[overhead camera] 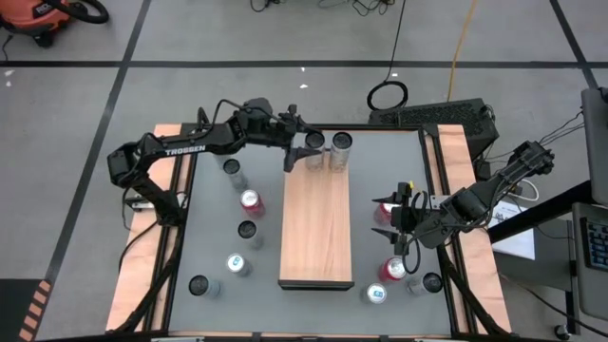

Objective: Place canned beverage on shelf
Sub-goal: Put the right white yellow soda can on the shelf aligned with the other white yellow soda can, then put the white yellow soda can on the shelf aligned with the other white yellow soda cans

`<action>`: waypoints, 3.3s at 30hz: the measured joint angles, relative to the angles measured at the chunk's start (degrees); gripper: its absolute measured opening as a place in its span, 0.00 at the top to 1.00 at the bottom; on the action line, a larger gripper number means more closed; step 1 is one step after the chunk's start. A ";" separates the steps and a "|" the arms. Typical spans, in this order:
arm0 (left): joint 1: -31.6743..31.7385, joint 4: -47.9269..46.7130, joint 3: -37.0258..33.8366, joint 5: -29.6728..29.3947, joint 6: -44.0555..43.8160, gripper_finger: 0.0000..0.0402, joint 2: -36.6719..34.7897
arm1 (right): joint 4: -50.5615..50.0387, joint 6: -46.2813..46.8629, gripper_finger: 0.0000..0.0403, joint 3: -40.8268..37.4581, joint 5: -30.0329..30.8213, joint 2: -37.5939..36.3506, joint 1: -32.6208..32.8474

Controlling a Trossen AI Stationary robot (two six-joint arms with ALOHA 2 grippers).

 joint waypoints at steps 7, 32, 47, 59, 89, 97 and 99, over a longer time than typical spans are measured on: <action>0.16 2.81 0.00 0.70 -0.71 0.34 1.48 | 0.21 -0.21 0.25 0.00 0.00 0.00 0.00; 0.62 5.70 0.09 2.06 -2.94 0.15 2.90 | 0.13 -0.25 0.25 0.00 0.00 0.00 0.00; 0.60 7.77 0.02 2.28 -4.01 0.14 1.32 | 0.10 0.22 0.25 0.00 -0.04 0.00 0.00; -3.02 -1.30 0.02 -5.44 -4.93 0.14 -8.40 | 0.21 0.22 0.25 0.00 0.04 0.00 0.00; -62.96 -24.52 -14.93 -73.23 -31.86 0.15 -18.55 | 21.44 -8.86 0.25 -0.02 -1.70 6.10 0.26; -63.90 -39.55 -15.63 -76.43 -41.92 0.15 -18.57 | 21.12 -8.84 0.25 -0.02 -1.74 6.10 0.26; -63.88 -44.04 -15.61 -76.41 -46.47 0.15 -18.62 | 20.93 -8.27 0.25 -0.02 -1.73 6.35 0.26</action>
